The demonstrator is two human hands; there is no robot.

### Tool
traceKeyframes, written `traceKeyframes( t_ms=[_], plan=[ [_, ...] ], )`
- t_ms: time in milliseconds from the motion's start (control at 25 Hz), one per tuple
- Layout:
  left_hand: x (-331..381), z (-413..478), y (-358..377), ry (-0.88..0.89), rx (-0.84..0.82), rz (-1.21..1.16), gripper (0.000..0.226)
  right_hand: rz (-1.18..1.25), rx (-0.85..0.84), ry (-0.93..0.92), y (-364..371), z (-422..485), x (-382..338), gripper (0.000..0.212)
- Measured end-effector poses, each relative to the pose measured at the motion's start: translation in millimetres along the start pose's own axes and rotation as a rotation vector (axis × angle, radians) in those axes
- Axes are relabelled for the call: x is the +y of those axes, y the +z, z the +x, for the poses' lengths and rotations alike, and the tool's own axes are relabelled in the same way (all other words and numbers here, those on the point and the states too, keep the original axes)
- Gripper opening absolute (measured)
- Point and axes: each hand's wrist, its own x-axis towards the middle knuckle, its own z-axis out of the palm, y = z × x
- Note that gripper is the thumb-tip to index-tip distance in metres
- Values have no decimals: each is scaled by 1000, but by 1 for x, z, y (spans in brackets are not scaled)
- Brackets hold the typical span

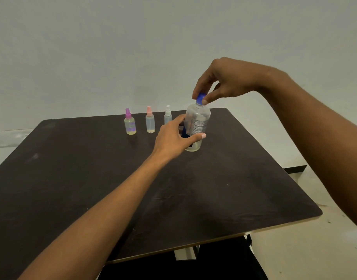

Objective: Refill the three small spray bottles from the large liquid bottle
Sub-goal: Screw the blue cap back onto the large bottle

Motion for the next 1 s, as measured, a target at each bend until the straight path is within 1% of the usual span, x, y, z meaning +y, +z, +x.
traceKeyframes(
  t_ms=[40, 80, 200, 240, 280, 320, 440, 560, 640, 760, 880, 920, 1000],
  plan=[
    [0, 0, 0, -6, 5, -8, 86, 8, 32, 24, 3, 1, 0, 20],
    [1, 0, 0, -10, 10, -17, 87, 15, 68, 58, 8, 3, -2, 23],
    [0, -1, -2, -11, 3, -28, 91, 4, 146, 157, 21, 11, -4, 50],
    [-1, -1, -3, -11, 0, -30, 91, 0, 163, 158, 22, 13, -3, 56],
    [-1, -1, -3, -15, 0, -31, 90, 15, 164, 139, 20, 12, -2, 58],
    [-2, 0, -4, -21, 2, -33, 89, 42, 140, 102, 17, 11, -1, 55],
    [-4, 1, -5, -24, 5, -22, 88, 63, 36, -4, 3, 7, -1, 31],
    [-5, 2, -4, -13, -1, -11, 88, 18, 34, 12, 5, 8, 0, 22],
    [-5, 2, -5, -5, -2, -11, 88, 9, 79, 65, 12, 12, -2, 25],
    [-5, 3, -5, -10, 5, -18, 87, -35, 166, 146, 22, 15, -4, 45],
    [-4, 3, -5, -17, 20, -31, 87, -53, 289, 143, 34, 15, -2, 59],
    [-3, 4, -6, -19, 29, -36, 86, 0, 330, 154, 38, 12, 0, 62],
    [-3, 5, -7, -23, 42, -43, 84, 230, 418, 209, 51, 2, 3, 63]
  ],
)
